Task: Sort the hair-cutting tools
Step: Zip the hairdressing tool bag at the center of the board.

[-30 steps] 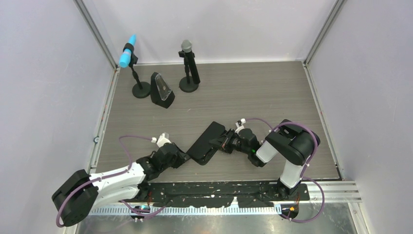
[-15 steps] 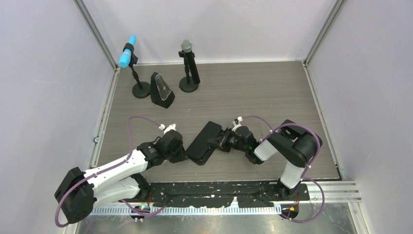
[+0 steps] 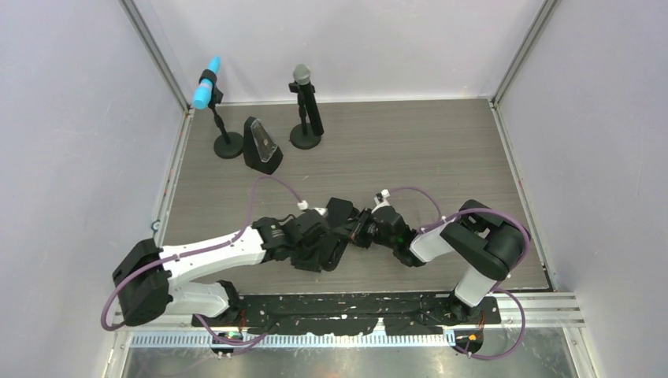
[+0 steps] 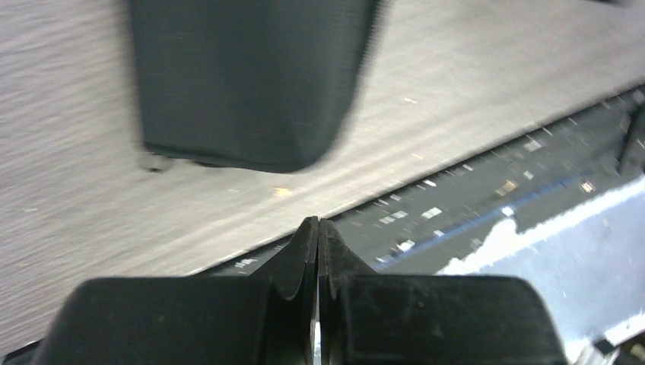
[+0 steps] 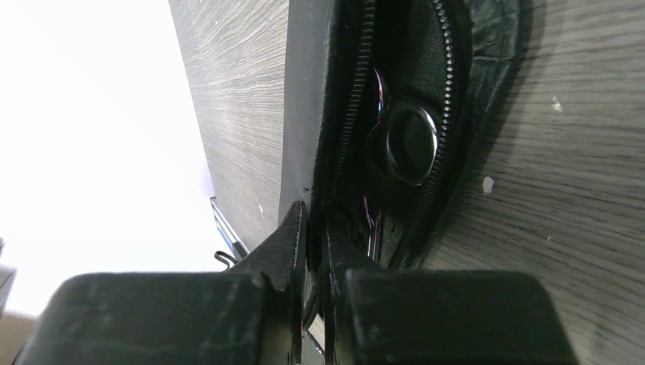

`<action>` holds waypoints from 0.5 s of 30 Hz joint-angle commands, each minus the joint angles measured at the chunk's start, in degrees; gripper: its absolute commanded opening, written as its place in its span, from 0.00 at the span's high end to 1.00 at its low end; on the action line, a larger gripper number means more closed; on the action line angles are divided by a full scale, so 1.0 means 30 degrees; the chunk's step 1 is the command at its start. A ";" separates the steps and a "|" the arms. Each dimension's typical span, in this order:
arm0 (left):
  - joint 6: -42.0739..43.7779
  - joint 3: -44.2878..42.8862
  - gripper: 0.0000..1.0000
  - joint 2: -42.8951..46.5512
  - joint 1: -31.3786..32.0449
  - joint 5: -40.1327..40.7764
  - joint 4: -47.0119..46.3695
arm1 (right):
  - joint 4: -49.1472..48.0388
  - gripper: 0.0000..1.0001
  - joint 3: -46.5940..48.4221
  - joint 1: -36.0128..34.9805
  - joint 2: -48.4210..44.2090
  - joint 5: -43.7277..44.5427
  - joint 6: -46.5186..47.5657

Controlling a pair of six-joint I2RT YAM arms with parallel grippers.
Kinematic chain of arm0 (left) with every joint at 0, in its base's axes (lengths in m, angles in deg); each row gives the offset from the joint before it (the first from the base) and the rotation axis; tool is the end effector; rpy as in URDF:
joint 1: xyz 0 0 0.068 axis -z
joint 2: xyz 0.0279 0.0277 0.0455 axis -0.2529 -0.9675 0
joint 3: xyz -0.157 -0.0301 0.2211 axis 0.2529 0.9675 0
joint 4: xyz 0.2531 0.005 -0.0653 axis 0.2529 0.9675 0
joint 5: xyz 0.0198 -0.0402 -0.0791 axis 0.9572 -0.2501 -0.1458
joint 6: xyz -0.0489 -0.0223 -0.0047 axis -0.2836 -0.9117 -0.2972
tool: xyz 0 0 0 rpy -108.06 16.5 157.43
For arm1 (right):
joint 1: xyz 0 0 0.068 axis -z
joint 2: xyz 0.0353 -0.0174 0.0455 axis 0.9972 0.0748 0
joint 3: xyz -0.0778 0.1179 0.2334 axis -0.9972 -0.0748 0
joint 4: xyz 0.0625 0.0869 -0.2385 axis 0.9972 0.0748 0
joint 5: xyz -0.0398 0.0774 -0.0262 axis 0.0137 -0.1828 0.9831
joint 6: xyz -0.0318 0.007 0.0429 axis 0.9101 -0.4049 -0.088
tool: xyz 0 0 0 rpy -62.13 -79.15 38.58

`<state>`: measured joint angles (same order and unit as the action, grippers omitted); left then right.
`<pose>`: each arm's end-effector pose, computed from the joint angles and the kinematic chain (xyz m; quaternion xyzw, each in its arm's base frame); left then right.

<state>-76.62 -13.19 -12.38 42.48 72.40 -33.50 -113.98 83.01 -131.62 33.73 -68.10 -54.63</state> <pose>0.1187 -0.1839 0.2000 0.0563 0.9729 -0.1816 0.1315 0.1858 0.1979 0.1083 0.1737 0.8353 0.4739 0.2182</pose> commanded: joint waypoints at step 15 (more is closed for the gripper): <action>0.2645 -0.2521 0.46 0.1169 -0.1113 -0.0584 0.1595 | 0.3321 0.95 0.0243 0.0014 -0.0221 0.1564 0.2886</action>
<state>-71.85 -23.75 -14.50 46.76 70.01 -29.65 -113.56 83.12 -132.89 33.17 -65.37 -52.68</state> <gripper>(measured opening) 0.498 0.098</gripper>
